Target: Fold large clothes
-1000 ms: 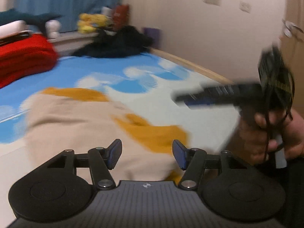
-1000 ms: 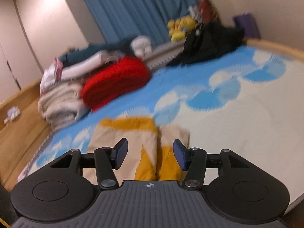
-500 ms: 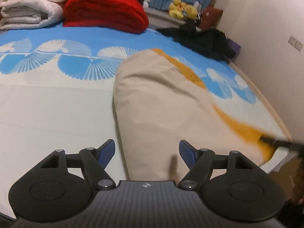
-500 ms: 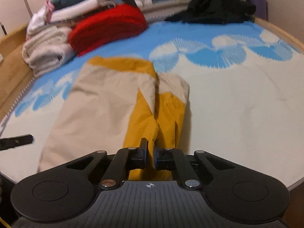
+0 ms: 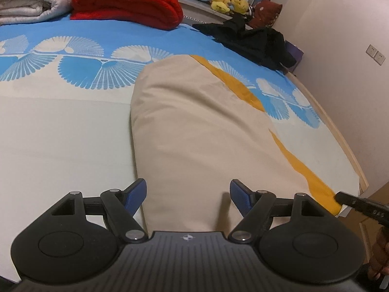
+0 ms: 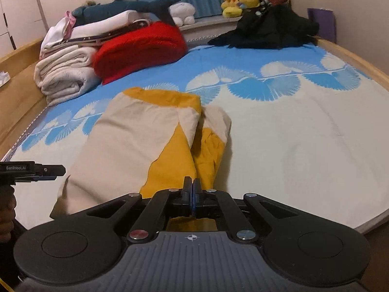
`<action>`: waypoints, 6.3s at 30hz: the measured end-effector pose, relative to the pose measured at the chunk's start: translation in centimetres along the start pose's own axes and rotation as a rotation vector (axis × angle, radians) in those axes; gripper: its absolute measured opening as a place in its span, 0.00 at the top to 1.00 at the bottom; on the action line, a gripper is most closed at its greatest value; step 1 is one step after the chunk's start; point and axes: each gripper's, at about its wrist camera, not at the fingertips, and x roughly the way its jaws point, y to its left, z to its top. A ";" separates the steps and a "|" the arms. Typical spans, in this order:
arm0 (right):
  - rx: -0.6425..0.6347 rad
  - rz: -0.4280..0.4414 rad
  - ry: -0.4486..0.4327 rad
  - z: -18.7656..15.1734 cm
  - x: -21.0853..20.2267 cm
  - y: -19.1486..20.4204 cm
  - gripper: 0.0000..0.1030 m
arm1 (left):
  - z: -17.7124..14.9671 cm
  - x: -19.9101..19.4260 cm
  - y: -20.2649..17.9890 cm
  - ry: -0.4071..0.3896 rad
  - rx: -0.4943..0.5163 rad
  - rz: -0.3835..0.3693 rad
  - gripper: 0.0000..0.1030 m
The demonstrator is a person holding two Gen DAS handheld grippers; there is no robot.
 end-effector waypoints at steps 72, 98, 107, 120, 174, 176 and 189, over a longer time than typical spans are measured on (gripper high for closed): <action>-0.010 -0.116 0.332 -0.9 9.7 1.5 0.68 | 4.9 4.1 2.5 0.110 -0.146 -0.071 0.18; -0.031 -0.127 0.255 1.3 11.0 5.1 0.91 | 12.1 15.2 4.2 0.081 -0.201 -0.266 0.67; -0.019 -0.100 0.113 4.5 13.6 10.0 0.93 | 17.8 10.6 10.7 -0.070 -0.226 -0.159 0.63; 0.011 -0.109 0.189 5.3 18.3 13.5 0.74 | 18.1 8.2 18.1 -0.042 -0.340 0.068 0.17; -0.202 -0.135 -0.129 4.8 7.6 14.7 0.76 | 4.8 -9.5 5.7 -0.229 0.246 0.293 0.00; -0.222 -0.125 -0.214 4.6 4.6 15.5 0.45 | 3.7 -12.4 4.4 -0.292 0.249 0.305 0.00; -0.140 -0.150 -0.279 -2.4 -6.1 17.9 0.01 | -6.8 -17.3 -2.2 -0.301 0.168 0.318 0.00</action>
